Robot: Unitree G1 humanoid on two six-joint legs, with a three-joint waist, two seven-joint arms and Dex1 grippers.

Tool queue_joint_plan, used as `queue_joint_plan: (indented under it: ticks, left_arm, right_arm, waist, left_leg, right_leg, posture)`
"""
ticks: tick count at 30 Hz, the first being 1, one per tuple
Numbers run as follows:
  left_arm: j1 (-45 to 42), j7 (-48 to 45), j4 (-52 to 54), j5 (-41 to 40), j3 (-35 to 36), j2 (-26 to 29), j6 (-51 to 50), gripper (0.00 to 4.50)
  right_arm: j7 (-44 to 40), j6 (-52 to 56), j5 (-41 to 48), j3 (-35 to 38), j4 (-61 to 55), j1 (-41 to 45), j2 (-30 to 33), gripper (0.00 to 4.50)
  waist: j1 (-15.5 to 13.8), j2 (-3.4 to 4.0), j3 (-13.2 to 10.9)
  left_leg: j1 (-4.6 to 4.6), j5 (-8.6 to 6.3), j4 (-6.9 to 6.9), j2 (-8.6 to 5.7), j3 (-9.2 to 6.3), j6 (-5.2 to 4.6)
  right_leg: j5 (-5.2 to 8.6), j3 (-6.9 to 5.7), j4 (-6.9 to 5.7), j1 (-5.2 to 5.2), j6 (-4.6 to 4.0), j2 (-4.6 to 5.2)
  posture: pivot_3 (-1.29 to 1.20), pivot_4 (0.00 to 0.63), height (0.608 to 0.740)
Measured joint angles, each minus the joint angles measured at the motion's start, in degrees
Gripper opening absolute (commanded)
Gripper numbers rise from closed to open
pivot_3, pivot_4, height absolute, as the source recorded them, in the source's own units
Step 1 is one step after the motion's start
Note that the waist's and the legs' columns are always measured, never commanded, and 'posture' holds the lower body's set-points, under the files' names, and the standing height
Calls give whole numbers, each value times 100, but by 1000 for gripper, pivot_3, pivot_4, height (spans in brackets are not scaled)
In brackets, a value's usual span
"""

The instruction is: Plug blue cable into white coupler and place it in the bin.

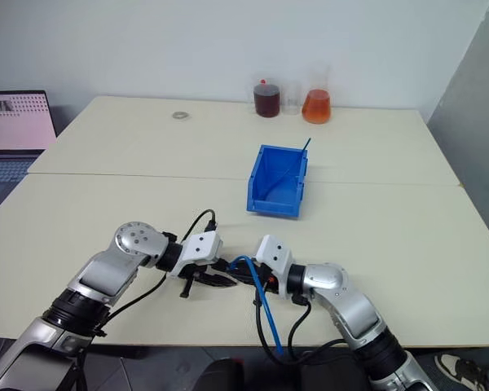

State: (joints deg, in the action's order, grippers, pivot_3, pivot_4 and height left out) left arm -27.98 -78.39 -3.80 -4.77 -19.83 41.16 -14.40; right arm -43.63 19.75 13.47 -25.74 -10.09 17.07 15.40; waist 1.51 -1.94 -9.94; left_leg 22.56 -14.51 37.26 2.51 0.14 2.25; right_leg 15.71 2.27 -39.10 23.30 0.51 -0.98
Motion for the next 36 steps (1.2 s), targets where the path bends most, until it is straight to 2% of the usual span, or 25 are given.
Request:
queue_joint_plan:
  ticks: [28, 36]
  left_arm:
    - [89, 5, 131, 5, 19, 78, 8, 772]
    - [167, 5, 214, -10, 40, 101, -1, 772]
  right_arm:
    - [-414, -313, -70, 135, 426, 120, 24, 186]
    - [-619, -610, -323, -38, 461, 272, 207, 185]
  waist:
    - [15, 0, 8]
    - [16, 1, 13]
  left_leg:
    - [-5, 0, -4, 1, 4, 0]
    - [-7, -1, -7, 0, 5, -1]
  right_leg:
    - [1, 4, 1, 0, -2, -5]
    - [2, 4, 2, 0, -3, -6]
  posture:
    - [0, 150, 740]
    - [0, 150, 740]
